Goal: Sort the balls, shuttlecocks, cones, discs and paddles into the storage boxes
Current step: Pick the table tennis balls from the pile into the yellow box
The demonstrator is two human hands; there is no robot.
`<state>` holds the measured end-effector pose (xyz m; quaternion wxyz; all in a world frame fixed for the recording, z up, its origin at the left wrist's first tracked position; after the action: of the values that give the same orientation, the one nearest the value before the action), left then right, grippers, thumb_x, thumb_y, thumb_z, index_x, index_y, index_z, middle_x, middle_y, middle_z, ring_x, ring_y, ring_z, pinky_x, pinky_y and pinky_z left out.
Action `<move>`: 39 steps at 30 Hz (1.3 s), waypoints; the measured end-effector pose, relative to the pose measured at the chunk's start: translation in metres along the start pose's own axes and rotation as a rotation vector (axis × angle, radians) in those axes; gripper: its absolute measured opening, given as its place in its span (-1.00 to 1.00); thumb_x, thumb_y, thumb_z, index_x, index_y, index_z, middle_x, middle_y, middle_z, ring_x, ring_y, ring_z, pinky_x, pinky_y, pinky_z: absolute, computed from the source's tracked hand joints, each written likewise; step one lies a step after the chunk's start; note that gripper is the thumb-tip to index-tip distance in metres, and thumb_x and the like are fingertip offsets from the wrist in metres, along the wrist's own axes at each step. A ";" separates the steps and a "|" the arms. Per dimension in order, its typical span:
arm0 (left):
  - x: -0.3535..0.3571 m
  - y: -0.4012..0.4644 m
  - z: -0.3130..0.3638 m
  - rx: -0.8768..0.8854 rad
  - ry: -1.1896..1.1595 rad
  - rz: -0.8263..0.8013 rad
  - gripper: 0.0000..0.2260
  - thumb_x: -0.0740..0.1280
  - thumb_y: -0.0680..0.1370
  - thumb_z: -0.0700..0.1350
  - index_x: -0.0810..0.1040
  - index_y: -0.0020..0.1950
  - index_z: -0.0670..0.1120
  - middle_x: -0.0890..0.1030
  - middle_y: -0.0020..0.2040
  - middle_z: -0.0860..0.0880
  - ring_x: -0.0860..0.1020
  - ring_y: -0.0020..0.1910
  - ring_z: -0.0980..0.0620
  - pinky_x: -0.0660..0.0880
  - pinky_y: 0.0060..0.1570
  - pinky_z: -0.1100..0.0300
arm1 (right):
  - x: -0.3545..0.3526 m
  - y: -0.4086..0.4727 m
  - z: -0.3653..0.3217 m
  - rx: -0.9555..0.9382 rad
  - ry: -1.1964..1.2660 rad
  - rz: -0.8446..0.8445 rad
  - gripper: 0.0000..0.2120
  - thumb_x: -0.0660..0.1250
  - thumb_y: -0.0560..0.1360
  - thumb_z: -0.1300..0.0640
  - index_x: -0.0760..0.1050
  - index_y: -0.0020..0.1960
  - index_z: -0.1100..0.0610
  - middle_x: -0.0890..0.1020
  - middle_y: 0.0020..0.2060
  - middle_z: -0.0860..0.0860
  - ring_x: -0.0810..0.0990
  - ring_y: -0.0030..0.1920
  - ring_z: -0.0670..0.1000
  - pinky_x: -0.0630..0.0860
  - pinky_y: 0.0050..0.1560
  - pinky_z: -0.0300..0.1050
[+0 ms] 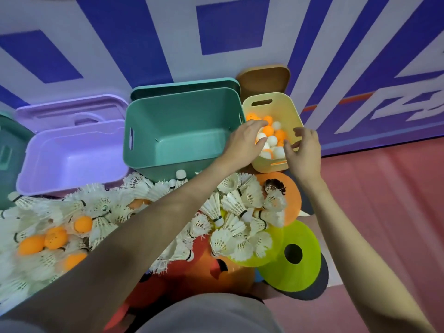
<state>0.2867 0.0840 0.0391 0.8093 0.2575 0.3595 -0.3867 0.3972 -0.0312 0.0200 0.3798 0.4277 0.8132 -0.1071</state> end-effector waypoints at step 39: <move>-0.252 -0.396 -0.271 -0.481 0.208 0.170 -0.72 0.40 0.48 -0.26 0.57 0.19 -0.13 0.54 0.19 -0.09 0.49 0.19 -0.12 0.48 0.11 -0.01 | 0.257 -0.320 -0.313 -0.910 -0.136 -0.843 -0.76 0.51 0.35 0.12 0.60 -0.03 0.19 0.50 -0.04 0.15 0.51 -0.03 0.19 0.51 -0.02 0.05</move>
<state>-0.2498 0.1584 0.0161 0.8354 0.1254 0.4994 -0.1924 -0.1051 0.0876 0.0047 0.4999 -0.1426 0.8503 0.0824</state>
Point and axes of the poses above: each hand's wrist, its own y-axis towards the middle knuckle, its own x-axis out of the palm, z = x × y, the point moved 7 cm from there along y, towards the middle knuckle
